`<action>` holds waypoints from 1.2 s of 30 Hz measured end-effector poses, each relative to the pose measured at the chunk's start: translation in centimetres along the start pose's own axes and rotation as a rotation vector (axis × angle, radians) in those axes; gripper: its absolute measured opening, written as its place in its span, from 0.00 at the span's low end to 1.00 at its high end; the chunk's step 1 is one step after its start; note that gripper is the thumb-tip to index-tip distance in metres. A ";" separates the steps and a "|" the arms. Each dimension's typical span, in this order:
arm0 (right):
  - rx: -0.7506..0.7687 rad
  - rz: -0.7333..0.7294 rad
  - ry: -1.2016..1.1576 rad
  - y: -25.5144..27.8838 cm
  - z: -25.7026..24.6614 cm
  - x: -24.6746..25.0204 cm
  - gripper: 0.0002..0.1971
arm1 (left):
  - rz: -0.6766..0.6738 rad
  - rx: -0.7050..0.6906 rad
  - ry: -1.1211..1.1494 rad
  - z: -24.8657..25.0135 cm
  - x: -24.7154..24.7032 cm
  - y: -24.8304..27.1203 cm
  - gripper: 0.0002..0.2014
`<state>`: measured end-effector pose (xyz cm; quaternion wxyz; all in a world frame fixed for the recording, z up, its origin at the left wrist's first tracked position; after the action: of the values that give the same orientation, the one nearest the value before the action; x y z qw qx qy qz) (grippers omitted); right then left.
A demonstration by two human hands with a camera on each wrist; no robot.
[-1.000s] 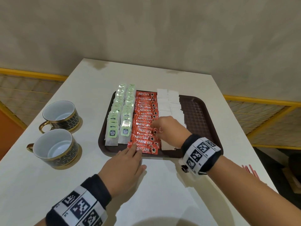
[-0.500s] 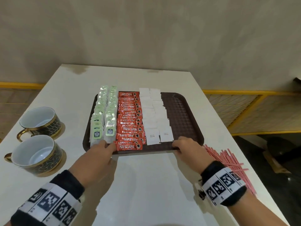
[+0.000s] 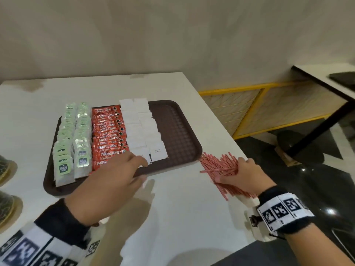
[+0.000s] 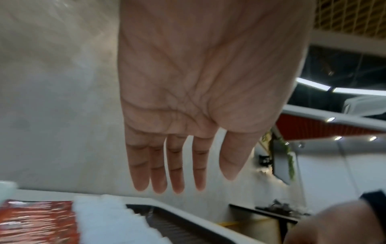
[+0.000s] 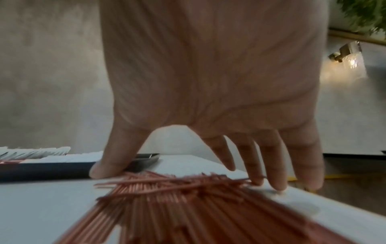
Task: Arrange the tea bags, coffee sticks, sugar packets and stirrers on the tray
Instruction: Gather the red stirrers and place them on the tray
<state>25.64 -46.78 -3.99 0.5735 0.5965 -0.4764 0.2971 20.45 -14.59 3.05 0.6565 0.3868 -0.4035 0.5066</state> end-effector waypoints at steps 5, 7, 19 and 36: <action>0.028 0.088 -0.050 -0.2 -0.2 -0.7 0.35 | -0.011 -0.084 0.093 3.8 -0.9 -0.3 0.13; -0.008 0.080 -0.138 -0.5 0.0 -0.6 0.31 | -0.018 -0.081 0.096 4.1 -1.4 -0.1 0.13; -0.024 0.006 -0.034 -0.2 -3.1 -1.5 0.14 | -0.067 -0.075 0.138 4.4 -2.6 0.8 0.12; 0.007 -0.005 -0.319 4.3 -2.9 -1.0 0.13 | -0.095 0.058 0.467 5.0 -2.6 1.3 0.17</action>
<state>21.92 -43.23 -2.67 0.4892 0.6392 -0.5592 0.1988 18.05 -19.88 2.63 0.7438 0.2963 -0.2074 0.5621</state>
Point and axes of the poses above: each hand's wrist, its own y-axis away from the middle knuckle, its own x-axis out of the back of the hand, z = x × y, the point moved 7 cm from there along -y, towards the middle knuckle, and after that the axes turned 6 degrees about x, right-handed, at the moved point
